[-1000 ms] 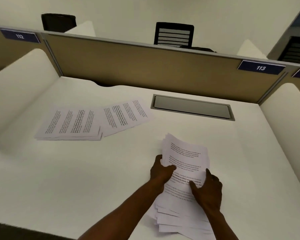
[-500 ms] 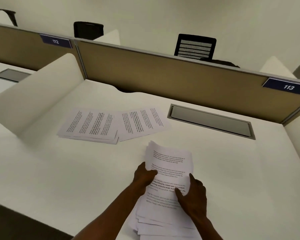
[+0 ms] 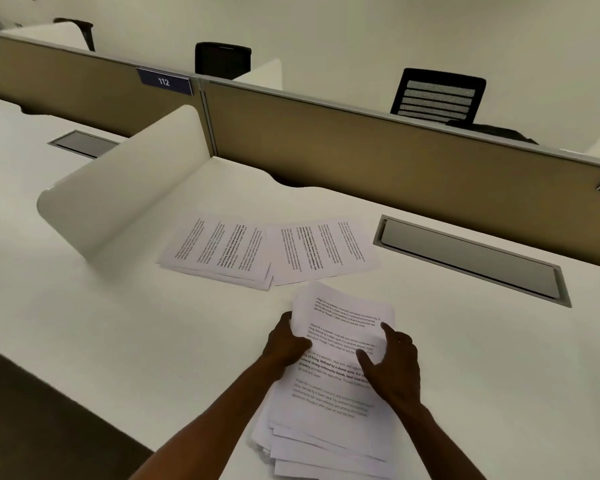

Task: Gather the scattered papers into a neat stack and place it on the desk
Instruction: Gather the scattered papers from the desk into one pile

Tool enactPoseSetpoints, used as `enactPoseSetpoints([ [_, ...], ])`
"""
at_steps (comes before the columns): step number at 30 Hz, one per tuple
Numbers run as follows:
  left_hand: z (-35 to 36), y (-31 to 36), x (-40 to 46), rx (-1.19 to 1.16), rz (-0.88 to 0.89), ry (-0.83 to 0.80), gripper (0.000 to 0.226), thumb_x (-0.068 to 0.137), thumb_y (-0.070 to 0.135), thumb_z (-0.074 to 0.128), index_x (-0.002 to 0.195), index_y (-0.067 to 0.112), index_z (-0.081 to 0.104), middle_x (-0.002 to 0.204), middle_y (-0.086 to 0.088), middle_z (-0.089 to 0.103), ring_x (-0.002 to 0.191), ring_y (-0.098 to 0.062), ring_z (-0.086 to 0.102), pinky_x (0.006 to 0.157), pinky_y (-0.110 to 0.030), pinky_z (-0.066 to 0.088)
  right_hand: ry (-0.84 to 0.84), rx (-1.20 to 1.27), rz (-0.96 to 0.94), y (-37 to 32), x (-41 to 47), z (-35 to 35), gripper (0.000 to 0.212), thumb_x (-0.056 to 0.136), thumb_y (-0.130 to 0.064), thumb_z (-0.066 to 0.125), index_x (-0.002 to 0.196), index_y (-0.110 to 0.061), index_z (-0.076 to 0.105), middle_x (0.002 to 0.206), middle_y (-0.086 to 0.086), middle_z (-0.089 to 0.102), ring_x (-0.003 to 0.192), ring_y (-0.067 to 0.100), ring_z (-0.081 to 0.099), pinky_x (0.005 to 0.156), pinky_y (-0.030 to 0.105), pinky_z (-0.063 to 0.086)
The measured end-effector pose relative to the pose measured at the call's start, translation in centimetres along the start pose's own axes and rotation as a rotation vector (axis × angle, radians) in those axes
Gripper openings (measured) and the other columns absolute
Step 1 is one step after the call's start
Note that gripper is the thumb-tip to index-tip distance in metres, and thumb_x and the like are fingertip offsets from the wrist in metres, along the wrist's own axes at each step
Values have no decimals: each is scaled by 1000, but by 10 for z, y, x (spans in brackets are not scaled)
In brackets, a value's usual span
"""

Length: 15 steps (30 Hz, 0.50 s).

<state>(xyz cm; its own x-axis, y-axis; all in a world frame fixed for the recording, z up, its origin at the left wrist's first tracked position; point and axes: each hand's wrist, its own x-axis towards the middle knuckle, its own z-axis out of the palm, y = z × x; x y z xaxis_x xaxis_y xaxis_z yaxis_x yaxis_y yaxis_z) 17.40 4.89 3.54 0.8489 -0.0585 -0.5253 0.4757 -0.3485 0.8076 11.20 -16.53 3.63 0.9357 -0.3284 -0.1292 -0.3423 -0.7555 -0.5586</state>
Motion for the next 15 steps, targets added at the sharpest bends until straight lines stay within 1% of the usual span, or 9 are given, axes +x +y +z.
enactPoseSetpoints([
  [2,1,-2,-1,17,11,0,71,79,11,69,140,24,37,114,3,56,102,-18,60,78,-32,58,-22,0,-74,-17,16,1,80,79,-49,70,146,-19,38,143,10,46,133,27,40,107,42,41],
  [3,2,-3,-2,32,28,6,69,79,13,68,139,25,38,110,6,57,97,-14,61,76,-29,59,-34,-4,-115,-27,25,2,79,80,-49,69,146,-18,38,143,10,46,133,26,41,107,42,41],
  [5,4,-2,-5,63,78,31,65,80,19,68,138,27,39,102,13,57,87,-4,60,68,-20,56,-48,-16,-200,-49,49,4,75,82,-48,66,145,-18,40,143,9,46,132,25,42,108,42,41],
  [6,4,-2,-7,80,101,50,64,81,23,68,138,28,39,103,13,57,86,-3,59,69,-18,55,-49,-25,-242,-61,61,5,73,83,-48,65,145,-17,41,143,9,46,132,26,42,108,41,40],
  [7,4,-2,-8,94,118,70,64,82,26,68,138,28,38,106,11,58,89,-4,60,74,-21,55,-53,-41,-283,-73,75,7,71,85,-48,64,144,-17,42,144,9,47,132,26,43,108,41,39],
  [9,2,-3,-11,108,139,100,64,84,29,68,140,28,36,117,3,61,98,-12,61,87,-32,56,-82,-93,-345,-97,100,13,69,87,-49,61,144,-15,43,146,10,47,134,26,42,110,41,37],
  [10,0,-4,-12,110,139,109,66,84,28,69,141,28,35,121,0,62,101,-15,61,91,-35,55,-104,-133,-369,-110,112,19,69,87,-50,60,144,-14,43,147,11,46,135,27,41,111,42,37],
  [13,-3,-10,-15,134,104,128,70,86,24,69,144,25,32,130,-3,60,109,-19,62,97,-37,53,-186,-269,-418,-147,136,41,72,87,-56,57,140,-10,44,144,14,47,133,31,42,108,44,37],
  [15,-3,-15,-14,167,70,121,75,87,26,69,149,23,26,140,-3,54,120,-23,58,103,-38,48,-250,-357,-439,-170,144,60,75,84,-62,57,135,-8,46,139,16,49,128,33,45,102,45,41],
])
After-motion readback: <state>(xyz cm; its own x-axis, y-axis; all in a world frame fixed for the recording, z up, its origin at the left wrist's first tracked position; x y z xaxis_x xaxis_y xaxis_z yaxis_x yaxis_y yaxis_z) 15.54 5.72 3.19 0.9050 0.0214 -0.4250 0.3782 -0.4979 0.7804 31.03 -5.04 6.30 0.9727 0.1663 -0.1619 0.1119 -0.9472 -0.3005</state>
